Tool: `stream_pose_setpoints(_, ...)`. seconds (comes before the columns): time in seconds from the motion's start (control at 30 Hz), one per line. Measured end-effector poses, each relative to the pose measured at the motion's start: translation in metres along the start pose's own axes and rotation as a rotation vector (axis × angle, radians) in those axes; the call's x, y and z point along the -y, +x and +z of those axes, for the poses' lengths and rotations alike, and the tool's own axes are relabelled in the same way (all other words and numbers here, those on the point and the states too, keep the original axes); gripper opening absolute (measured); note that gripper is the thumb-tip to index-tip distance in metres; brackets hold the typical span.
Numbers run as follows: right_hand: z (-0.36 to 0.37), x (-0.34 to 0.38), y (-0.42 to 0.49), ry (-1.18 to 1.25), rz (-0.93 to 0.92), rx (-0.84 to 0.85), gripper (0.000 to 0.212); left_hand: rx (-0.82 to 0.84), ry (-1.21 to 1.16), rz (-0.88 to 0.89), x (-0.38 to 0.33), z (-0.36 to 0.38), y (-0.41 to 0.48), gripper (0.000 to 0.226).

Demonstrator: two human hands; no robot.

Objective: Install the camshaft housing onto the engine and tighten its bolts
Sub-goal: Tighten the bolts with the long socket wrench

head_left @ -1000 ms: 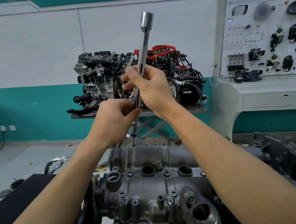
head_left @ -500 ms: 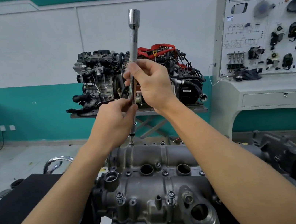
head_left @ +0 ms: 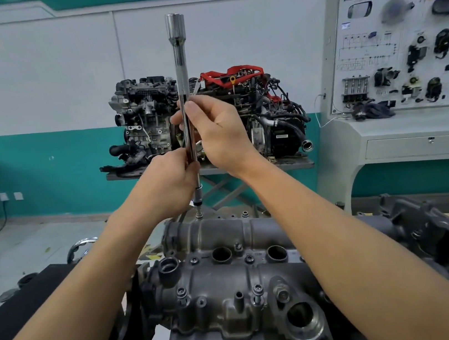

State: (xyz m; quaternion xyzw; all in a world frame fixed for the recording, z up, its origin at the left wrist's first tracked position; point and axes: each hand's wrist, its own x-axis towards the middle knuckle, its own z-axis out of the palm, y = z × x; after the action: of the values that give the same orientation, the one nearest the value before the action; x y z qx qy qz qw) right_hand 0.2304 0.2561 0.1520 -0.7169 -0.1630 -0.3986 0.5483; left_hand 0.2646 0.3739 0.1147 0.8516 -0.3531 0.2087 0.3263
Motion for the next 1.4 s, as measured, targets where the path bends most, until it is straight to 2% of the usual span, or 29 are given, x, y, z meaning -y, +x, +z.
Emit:
stream_pose_setpoints(0.07, -0.001, -0.001, 0.001, 0.012, -0.003, -0.083, 0.01, -0.091, -0.001, -0.013, -0.003, -0.002, 0.0, 0.033)
stream_pose_setpoints(0.17, -0.001, -0.001, -0.001, -0.016, -0.013, -0.156, 0.017, -0.277, 0.018, -0.016, -0.012, -0.001, 0.0, 0.035)
stream_pose_setpoints(0.27, 0.001, 0.0, -0.002, -0.015, -0.005, -0.12, 0.017, -0.3, 0.043, -0.006, -0.021, 0.008, 0.0, 0.027)
stream_pose_setpoints(0.37, -0.002, 0.003, -0.002, 0.068, 0.03, -0.057, 0.031, -0.301, 0.029, 0.057, -0.022, 0.018, -0.002, 0.024)
stream_pose_setpoints(0.47, -0.007, 0.006, -0.002, 0.184, 0.097, 0.04, 0.025, -0.284, -0.033, 0.071, -0.019, 0.02, -0.002, 0.02)
stream_pose_setpoints(0.53, -0.008, 0.003, -0.001, 0.13, 0.069, 0.066, 0.023, -0.253, -0.136, 0.066, -0.015, 0.021, -0.002, 0.021)
stream_pose_setpoints(0.63, -0.009, 0.0, 0.0, 0.009, 0.0, 0.017, 0.024, -0.273, -0.228, 0.064, -0.01, 0.023, -0.004, 0.025)
stream_pose_setpoints(0.73, -0.009, -0.001, 0.001, -0.058, -0.036, -0.063, 0.031, -0.417, -0.243, 0.04, -0.006, 0.024, -0.001, 0.022)
stream_pose_setpoints(0.8, -0.009, -0.001, 0.001, -0.075, -0.05, -0.099, 0.031, -0.457, -0.304, 0.009, -0.003, 0.024, 0.002, 0.02)
stream_pose_setpoints(0.93, -0.006, 0.0, 0.001, -0.116, -0.092, -0.148, 0.028, -0.431, -0.283, 0.018, -0.002, 0.026, 0.003, 0.008)
stream_pose_setpoints(1.0, -0.005, 0.0, 0.001, -0.147, -0.103, -0.185, 0.029, -0.401, -0.286, 0.027, -0.003, 0.027, 0.004, 0.012)
stream_pose_setpoints(1.03, -0.005, 0.0, 0.002, -0.155, -0.103, -0.193, 0.029, -0.366, -0.336, 0.008, -0.004, 0.028, 0.005, 0.017)
stream_pose_setpoints(1.17, -0.006, -0.001, 0.003, -0.125, -0.092, -0.172, 0.024, -0.069, -0.805, -0.2, -0.013, 0.036, 0.009, 0.032)
stream_pose_setpoints(1.27, -0.005, -0.002, 0.003, -0.107, -0.083, -0.165, 0.022, -0.025, -0.849, -0.29, -0.016, 0.039, 0.013, 0.028)
stream_pose_setpoints(1.4, -0.006, -0.003, 0.003, -0.092, -0.067, -0.169, 0.022, -0.007, -0.849, -0.221, -0.011, 0.042, 0.019, 0.041)
